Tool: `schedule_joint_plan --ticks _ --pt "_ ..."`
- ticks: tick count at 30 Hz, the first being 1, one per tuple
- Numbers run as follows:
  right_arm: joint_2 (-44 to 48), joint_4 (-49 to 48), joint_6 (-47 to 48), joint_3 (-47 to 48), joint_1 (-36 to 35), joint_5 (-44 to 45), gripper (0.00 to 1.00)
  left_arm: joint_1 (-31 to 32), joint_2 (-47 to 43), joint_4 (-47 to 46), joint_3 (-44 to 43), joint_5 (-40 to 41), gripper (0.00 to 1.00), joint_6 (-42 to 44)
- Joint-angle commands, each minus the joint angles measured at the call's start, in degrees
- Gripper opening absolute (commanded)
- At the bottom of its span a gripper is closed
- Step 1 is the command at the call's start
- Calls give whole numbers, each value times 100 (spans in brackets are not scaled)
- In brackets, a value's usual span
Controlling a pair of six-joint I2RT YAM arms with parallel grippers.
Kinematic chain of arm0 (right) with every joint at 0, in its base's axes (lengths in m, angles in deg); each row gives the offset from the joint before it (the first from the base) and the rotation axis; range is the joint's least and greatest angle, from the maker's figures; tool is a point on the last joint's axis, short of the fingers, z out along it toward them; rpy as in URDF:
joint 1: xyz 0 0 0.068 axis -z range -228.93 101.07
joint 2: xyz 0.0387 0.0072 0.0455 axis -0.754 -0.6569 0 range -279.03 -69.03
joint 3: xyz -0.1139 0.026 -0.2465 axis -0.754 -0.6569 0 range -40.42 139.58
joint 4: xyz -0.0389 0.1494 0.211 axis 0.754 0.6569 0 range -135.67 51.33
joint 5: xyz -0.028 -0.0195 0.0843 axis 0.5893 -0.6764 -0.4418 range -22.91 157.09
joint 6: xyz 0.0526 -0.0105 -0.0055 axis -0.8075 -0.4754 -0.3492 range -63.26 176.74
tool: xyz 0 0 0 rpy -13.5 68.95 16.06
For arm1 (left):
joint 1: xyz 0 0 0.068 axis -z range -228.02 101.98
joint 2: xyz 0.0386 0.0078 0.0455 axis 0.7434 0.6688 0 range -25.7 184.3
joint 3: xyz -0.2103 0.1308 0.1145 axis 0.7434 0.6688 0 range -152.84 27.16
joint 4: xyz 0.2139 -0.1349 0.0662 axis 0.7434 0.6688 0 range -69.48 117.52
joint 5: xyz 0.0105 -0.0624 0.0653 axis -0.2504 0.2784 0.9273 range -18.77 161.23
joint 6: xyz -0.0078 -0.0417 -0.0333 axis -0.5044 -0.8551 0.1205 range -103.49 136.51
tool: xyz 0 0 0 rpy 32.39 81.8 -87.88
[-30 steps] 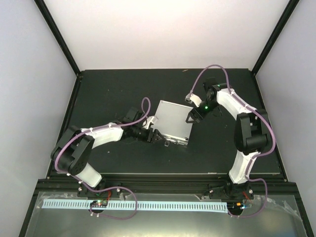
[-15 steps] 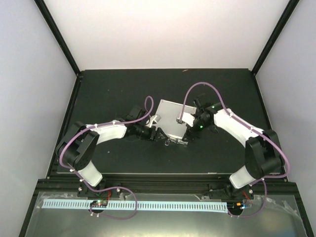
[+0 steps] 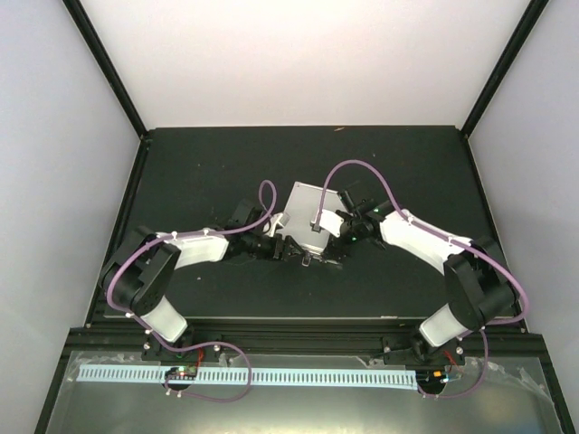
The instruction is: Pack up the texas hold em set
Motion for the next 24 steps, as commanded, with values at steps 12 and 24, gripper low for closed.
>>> schedule_joint_plan --ticks 12,24 --pt "-178 -264 -241 87 -36 11 91 -23 151 -1526 379 98 72 -400" --pt "-647 -302 -493 287 -125 514 90 -22 237 -2003 551 210 74 -629"
